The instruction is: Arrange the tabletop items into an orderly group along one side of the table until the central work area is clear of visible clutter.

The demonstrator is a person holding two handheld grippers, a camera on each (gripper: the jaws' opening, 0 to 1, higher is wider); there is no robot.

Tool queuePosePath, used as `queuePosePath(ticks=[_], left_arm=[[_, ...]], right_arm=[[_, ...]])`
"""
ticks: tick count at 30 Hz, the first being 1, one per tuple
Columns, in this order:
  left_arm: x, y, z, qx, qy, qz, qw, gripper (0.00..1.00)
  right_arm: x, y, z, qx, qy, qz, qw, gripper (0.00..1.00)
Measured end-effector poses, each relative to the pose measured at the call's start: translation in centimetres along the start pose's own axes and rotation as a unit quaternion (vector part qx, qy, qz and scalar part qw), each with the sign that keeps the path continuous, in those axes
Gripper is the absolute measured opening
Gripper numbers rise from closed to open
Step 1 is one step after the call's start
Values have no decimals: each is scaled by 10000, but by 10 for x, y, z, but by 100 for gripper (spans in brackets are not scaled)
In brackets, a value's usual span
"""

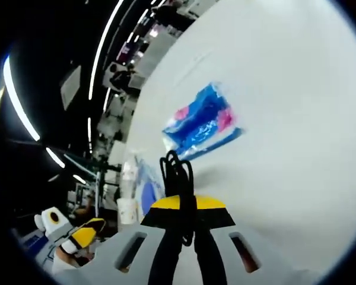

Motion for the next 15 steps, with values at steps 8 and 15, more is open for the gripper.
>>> queuePosePath(ticks=[8,15], left_arm=[[3,1,1,13,-49,64,10000,17],[3,4,3,59,-29,81,9999,18]], right_arm=[[-2,-4,-2,-519,10,984,9938,8],[-4,-7,-3,-622,148,1176,9910,14]])
Point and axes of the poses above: the point that each gripper's makers call its tool centre point, and the gripper's own axes: z roughly backward along the fingers, y roughly to its left, x roughly out of its top, the point moved 9 cm from there along z, roughly backward along the fingers, and after that the axes turned 15 degrees about z, right-handed, at the moved point
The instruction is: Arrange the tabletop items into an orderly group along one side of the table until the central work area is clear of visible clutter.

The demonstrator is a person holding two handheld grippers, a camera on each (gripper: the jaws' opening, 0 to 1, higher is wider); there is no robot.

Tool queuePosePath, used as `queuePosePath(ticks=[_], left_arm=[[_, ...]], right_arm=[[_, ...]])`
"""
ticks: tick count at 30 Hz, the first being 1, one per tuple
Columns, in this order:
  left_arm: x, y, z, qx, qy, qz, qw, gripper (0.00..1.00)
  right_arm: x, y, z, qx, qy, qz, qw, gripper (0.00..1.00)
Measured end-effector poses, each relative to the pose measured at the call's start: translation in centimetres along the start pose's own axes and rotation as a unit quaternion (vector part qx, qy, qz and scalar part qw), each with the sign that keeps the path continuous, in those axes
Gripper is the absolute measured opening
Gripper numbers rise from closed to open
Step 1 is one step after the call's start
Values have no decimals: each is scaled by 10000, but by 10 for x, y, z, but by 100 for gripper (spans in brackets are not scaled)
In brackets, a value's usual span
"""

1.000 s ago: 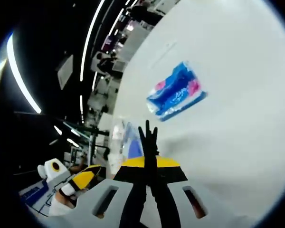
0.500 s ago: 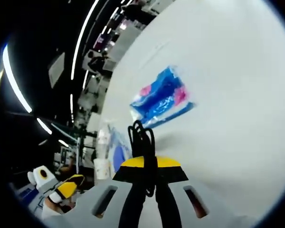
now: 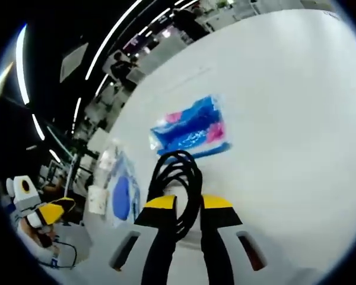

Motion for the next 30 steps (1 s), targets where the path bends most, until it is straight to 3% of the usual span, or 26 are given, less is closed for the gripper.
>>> queuePosePath(ticks=[7,14,23,27,30], left_arm=[[-1,2,1,45,-12,51,10000,19],[-5,3,-3,74,47,48,10000,22],[-7,7,-7,244,130,21,9996,33],[-7,9,-9,264,169,24,9995,37],[-5,9,-11,290,197,39,9994,38]], right_arm=[[-5,-2,3,-163,69,407,9990,26],[-4,-1,10,-120,56,785,9968,27],[-6,4,24,25,61,1511,9885,53],[-12,10,33,328,18,1648,9858,69],[-13,14,42,414,-52,1904,9808,72]])
Point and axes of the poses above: the point that each gripper's makers call its tool centre point, and the gripper's own axes: z roughly backward along the fingers, y roughly to its left, x roughly out of its top, the point moved 9 cm from there along z, roughly backward along the fingers, and after that the axes turned 15 degrees about z, right-handed, at the moved point
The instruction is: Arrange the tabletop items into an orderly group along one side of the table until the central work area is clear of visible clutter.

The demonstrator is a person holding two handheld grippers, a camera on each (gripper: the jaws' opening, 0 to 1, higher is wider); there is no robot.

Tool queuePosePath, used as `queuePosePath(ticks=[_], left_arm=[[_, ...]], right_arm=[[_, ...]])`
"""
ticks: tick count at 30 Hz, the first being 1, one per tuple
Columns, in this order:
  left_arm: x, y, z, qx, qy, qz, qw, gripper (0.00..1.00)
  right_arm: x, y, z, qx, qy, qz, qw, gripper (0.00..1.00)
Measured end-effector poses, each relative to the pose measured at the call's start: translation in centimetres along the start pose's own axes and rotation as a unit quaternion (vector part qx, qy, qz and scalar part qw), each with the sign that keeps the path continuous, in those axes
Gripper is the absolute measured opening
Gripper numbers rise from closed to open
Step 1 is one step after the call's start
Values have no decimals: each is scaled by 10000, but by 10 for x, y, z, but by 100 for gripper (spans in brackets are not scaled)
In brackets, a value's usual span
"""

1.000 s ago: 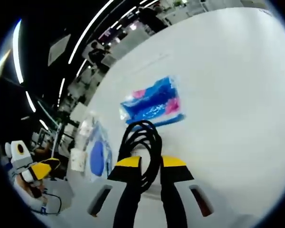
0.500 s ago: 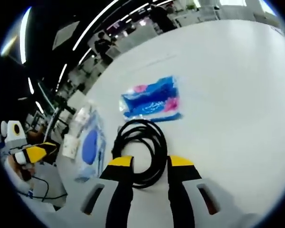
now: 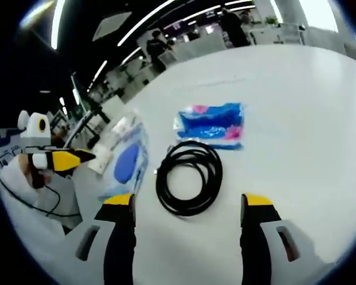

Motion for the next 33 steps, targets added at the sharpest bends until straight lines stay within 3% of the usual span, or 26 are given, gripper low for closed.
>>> queuePosePath(ticks=[7,13,19,25,33], left_arm=[[4,-1,-8,11,130,-54,9999,45],[7,-4,-11,4,146,-84,9999,48],[5,3,-14,314,178,-167,9992,67],[4,5,-16,304,221,-1,9993,64],[7,12,-18,684,176,191,9973,87]], right_arm=[[-4,3,10,150,50,-344,9993,83],[-3,3,19,127,-5,-444,9989,84],[-1,-4,30,126,-13,-575,9983,84],[-10,-8,32,120,7,-887,9960,81],[-16,-10,34,154,173,-961,9951,81]])
Point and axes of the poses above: the point that each gripper's makers call its tool centre point, and the gripper's own axes: z roughly backward along the fingers, y roughly to its left, x roughly out of its top, the point moved 9 cm from there along z, roughly backward along the fingers, and after that the axes turned 15 degrees about z, right-handed, at the moved point
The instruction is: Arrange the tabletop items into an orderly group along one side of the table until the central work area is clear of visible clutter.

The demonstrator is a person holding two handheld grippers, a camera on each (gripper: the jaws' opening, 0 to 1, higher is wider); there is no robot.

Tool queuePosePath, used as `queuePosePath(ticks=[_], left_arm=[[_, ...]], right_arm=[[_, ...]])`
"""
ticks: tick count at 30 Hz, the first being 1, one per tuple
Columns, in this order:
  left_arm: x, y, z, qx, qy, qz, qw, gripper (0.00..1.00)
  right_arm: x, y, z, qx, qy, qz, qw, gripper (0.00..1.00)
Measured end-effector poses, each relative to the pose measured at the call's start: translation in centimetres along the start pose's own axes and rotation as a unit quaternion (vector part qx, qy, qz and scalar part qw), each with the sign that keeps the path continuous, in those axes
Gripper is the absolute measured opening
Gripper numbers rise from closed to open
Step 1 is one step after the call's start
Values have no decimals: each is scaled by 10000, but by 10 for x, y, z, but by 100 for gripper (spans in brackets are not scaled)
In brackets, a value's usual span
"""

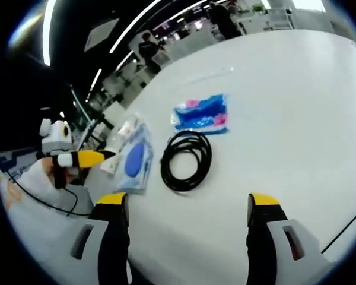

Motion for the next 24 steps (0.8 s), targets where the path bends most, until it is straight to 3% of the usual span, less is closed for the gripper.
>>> queuePosePath(ticks=[11,24], left_arm=[[-8,3,1,-52,192,270,9994,85],[-7,8,4,-52,139,367,9992,84]], right_arm=[[5,-1,-2,-5,-36,-148,9999,80],[1,-6,2,-47,-134,-425,9990,79]])
Point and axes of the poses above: the point that each gripper's makers call its tool centre point, and the gripper's own axes: z roughly backward along the fingers, y roughly to its left, x roughly out of its top, the point moved 9 cm from there along z, roughly backward along the fingers, and after that the axes turned 15 degrees about z, right-handed, at the moved point
